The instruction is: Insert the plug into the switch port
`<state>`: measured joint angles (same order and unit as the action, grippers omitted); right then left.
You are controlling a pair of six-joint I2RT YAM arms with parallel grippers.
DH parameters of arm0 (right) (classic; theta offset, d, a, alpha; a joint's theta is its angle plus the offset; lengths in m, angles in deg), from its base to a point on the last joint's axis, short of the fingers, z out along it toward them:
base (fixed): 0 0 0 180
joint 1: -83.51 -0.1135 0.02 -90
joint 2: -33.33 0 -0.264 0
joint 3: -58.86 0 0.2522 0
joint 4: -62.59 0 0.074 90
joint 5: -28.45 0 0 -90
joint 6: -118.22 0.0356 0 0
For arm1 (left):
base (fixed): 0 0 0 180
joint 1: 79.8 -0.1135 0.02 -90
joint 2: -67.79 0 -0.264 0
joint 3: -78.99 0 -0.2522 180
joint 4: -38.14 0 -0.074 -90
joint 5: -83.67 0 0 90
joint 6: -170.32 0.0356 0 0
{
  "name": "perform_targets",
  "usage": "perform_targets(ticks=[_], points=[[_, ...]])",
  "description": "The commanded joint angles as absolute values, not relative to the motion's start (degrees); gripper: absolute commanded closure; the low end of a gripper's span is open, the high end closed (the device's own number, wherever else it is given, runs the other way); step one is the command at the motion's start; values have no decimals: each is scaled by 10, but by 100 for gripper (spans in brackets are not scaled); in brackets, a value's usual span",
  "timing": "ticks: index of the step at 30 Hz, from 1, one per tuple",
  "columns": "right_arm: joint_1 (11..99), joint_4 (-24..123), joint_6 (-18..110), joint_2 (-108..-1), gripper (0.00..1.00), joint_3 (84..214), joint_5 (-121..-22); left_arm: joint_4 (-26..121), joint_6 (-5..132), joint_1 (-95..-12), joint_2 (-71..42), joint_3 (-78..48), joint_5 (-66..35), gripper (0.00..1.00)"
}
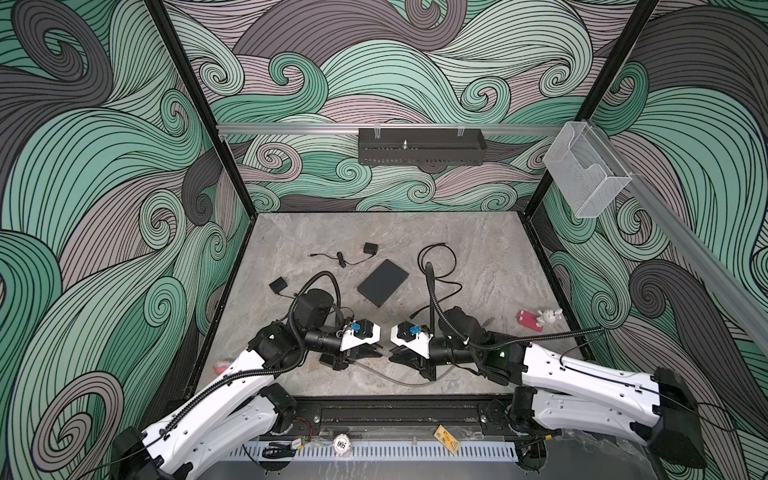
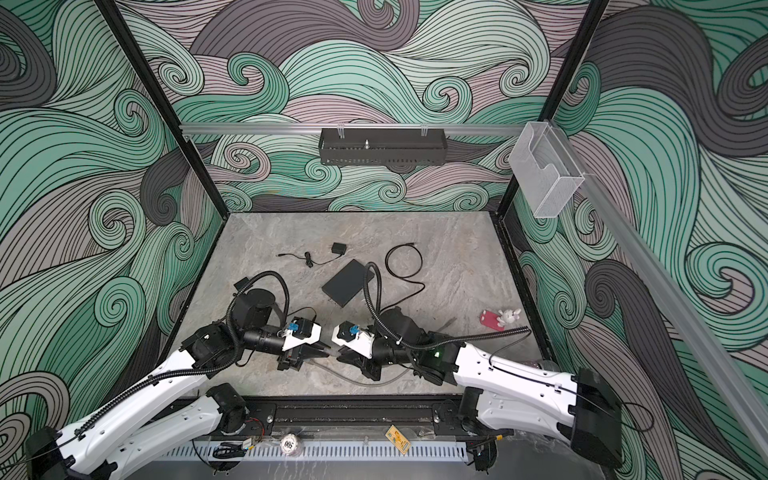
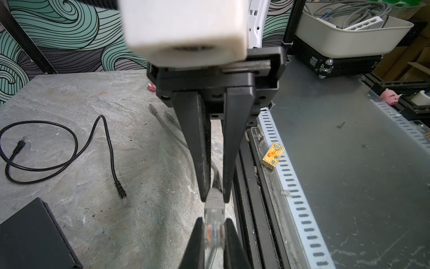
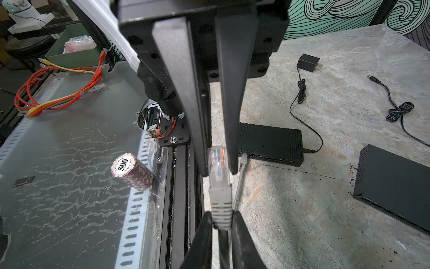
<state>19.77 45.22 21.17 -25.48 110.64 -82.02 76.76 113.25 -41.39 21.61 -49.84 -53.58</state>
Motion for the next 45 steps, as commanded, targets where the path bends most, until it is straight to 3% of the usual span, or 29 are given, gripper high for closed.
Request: perform_targets(ticks=[1, 16, 24, 33, 45], points=[[194, 461, 209, -257, 84, 1126, -827, 774, 1133, -410, 217, -472, -551, 99], [185, 455, 202, -268, 80, 1131, -821, 774, 1127, -410, 219, -472, -545, 98], [182, 454, 200, -268, 84, 1131, -818, 776, 1127, -410, 218, -471, -545, 98], [177, 449, 194, -270, 78, 1126, -809, 775, 1125, -410, 220, -471, -544, 98], [175, 450, 194, -270, 88, 1121, -799, 776, 1124, -410, 219, -471, -544, 98]])
